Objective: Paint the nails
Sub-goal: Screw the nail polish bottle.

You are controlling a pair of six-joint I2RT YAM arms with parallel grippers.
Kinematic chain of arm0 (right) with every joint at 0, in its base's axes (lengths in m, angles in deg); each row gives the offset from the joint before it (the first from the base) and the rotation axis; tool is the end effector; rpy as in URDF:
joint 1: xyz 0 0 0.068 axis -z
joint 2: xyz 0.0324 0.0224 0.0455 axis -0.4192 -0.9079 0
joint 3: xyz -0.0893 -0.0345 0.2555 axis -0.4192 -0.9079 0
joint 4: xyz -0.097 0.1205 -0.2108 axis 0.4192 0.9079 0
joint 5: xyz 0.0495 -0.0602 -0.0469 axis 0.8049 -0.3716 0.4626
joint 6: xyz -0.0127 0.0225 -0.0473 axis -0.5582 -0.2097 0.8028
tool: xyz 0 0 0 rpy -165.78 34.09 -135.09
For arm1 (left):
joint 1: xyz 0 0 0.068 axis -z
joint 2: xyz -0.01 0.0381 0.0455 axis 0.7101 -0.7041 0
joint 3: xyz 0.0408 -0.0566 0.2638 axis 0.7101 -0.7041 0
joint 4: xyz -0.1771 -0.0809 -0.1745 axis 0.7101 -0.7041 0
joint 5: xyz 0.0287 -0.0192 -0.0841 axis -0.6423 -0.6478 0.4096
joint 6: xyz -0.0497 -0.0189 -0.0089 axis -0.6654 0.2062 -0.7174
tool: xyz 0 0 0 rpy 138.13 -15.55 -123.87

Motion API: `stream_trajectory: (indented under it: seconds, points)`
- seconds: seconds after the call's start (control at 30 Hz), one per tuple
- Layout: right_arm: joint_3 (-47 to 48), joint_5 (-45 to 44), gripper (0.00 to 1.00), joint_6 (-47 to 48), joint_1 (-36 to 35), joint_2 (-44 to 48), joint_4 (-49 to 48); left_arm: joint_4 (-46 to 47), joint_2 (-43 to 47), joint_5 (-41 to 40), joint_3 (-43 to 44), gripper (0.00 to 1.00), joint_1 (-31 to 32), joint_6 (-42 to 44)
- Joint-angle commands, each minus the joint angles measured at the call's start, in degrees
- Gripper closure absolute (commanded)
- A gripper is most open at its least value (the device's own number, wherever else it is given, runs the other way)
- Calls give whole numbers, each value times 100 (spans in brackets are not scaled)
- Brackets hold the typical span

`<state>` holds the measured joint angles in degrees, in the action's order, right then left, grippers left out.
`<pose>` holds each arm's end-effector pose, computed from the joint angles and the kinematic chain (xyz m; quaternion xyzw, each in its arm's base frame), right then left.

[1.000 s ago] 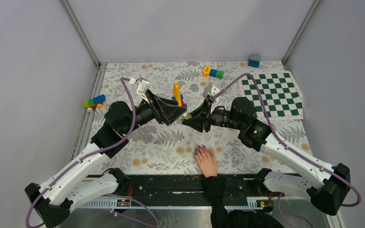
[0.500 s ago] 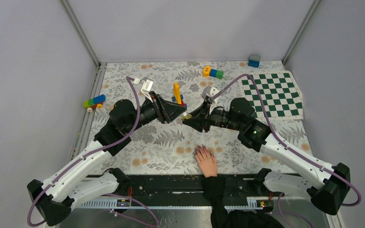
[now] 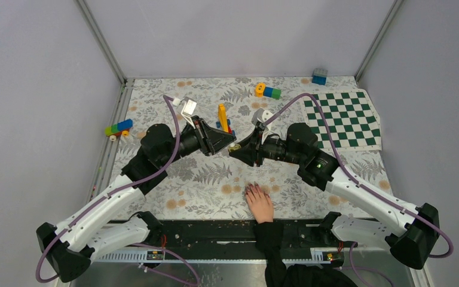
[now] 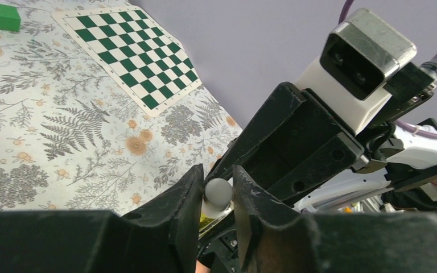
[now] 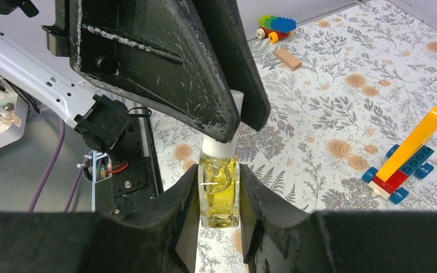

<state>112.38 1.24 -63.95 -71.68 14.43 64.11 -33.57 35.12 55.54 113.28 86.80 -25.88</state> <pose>0.1590 0.1930 0.3602 -0.3970 0.5834 0.4459 0.5505 0.1527 -0.1495 0.3770 0.1214 0.6927 -0.5366 0.4664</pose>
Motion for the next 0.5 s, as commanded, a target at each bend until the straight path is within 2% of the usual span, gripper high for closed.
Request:
stream_trajectory:
  seconds: [0.0, 0.23, 0.47]
  points:
    - [226, -100, 100, 91, -83, -18, -103, 385, 11, 226, 142, 77, -15, -46]
    - [283, -136, 100, 27, -78, -65, -42, 757, 19, 646, -76, 99, -11, -55]
    - [447, 219, 100, -166, -74, -98, 58, 915, 12, 1243, -200, 100, -11, 253]
